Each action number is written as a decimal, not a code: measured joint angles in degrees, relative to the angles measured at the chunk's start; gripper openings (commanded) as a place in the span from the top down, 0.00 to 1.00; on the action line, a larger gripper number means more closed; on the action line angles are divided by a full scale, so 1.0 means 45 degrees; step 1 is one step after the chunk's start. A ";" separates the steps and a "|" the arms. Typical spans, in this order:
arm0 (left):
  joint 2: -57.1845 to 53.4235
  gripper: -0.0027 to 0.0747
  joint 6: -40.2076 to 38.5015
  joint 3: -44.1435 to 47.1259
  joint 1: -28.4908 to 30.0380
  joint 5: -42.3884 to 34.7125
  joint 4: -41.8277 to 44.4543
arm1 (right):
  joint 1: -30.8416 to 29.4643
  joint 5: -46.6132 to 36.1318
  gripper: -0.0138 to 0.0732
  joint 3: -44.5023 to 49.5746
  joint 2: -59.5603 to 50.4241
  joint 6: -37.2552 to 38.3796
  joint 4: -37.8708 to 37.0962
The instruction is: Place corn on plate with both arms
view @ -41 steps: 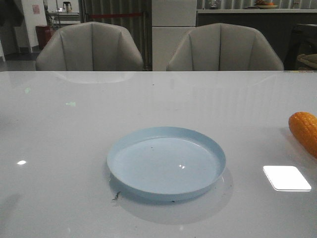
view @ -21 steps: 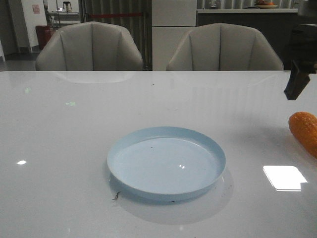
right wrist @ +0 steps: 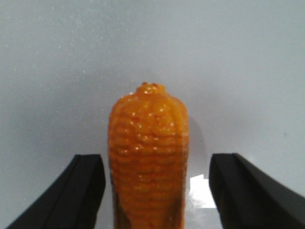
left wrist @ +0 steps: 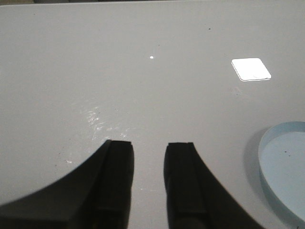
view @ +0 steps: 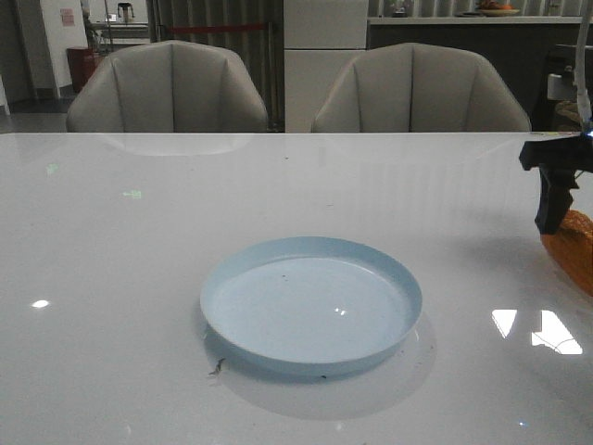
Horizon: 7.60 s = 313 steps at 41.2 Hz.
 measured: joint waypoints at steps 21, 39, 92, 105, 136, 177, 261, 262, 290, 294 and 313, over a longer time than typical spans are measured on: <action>0.0000 0.62 0.0000 0.0022 0.0000 -0.0049 -0.0077 | 0.0000 -0.0024 0.61 -0.0149 0.0505 0.0007 0.0000; 0.0000 0.62 0.0000 0.0022 0.0000 -0.0078 -0.0491 | 0.1652 0.2864 0.61 -0.4710 0.0701 -0.1079 -0.0047; 0.0000 0.62 0.0000 0.0022 0.0000 0.0911 -0.0677 | 0.8446 0.5324 0.23 -0.6116 0.3123 -0.1653 0.0021; 0.0000 0.62 0.0000 0.0022 0.0000 0.0939 -0.0677 | 0.7023 0.5590 0.23 -0.6805 0.0121 -0.1352 0.0048; 0.0000 0.62 0.0000 0.0022 0.0000 0.2154 -0.0683 | 0.1341 0.3599 0.23 0.3479 -1.3644 -0.1314 -0.1082; 0.0000 0.85 0.0000 0.0022 0.0000 0.2154 -0.0683 | 0.1335 0.2756 0.23 0.7449 -1.7162 -0.1314 -0.1011; -1.0031 0.85 0.0000 0.7549 0.2668 -0.0324 -0.0462 | 0.1335 0.3976 0.23 0.7449 -1.7162 -0.1314 0.0262; -1.0031 0.85 0.0000 0.7549 0.2668 -0.0101 -0.0462 | 0.1335 0.3976 0.23 0.7449 -1.7162 -0.1314 0.0268; -1.0031 0.85 0.0000 0.7549 0.2668 0.0009 -0.0462 | 0.1335 0.3995 0.23 0.7449 -1.7162 -0.1314 0.0268; -1.0031 0.85 0.0000 0.7549 0.2668 0.0009 -0.0462 | 0.1335 0.3995 0.23 0.7449 -1.7162 -0.1293 0.0268; -1.0031 0.85 0.0000 0.7549 0.2624 0.0009 -0.0462 | 0.1335 0.1703 0.42 0.7476 -1.8852 -0.1293 0.0445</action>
